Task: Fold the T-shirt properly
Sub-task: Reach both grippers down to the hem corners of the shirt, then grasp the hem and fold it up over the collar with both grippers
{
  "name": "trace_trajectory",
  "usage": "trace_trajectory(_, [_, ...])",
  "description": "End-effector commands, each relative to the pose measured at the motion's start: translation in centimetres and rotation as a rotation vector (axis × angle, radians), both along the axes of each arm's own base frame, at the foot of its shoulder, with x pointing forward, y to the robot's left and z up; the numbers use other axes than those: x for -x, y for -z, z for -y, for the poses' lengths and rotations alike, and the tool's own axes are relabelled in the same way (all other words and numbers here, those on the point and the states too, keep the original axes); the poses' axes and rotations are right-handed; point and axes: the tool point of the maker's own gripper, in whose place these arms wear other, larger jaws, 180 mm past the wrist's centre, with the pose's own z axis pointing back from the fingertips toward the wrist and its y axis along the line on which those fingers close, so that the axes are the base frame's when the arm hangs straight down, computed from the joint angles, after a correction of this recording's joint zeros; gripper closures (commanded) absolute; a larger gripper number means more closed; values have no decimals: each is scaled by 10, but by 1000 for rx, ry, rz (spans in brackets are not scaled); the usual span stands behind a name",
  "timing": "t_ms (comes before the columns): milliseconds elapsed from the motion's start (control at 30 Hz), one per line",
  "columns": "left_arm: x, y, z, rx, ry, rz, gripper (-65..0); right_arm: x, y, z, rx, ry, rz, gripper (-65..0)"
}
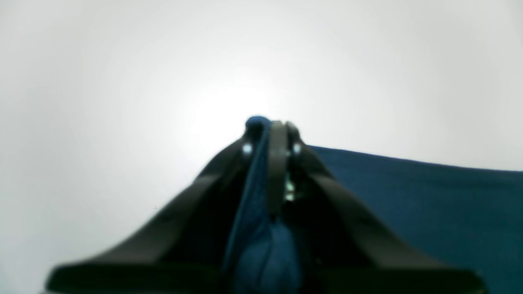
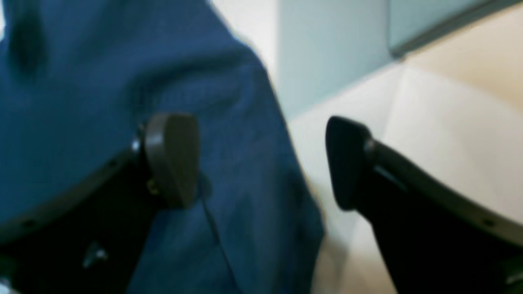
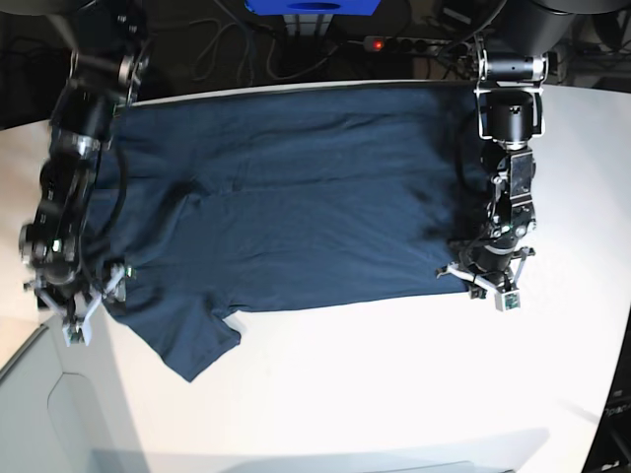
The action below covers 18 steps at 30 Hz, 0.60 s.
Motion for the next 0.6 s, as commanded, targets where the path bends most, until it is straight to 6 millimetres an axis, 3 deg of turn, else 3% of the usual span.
trace_trajectory(0, [-13, -21, -9, -16, -13, 58, 0, -21, -19, 3, -9, -6, 68, -466])
trace_trajectory(200, [-10, -18, -10, -19, -14, 49, 0, -62, 4, -9, -155, -14, 114, -466])
trace_trajectory(367, [1, -9, -11, -25, -12, 27, 0, -74, 25, 1, -240, 11, 187, -466])
trace_trajectory(567, [5, -9, -15, -38, -10, 24, 0, -74, 40, 17, -290, 58, 239, -466])
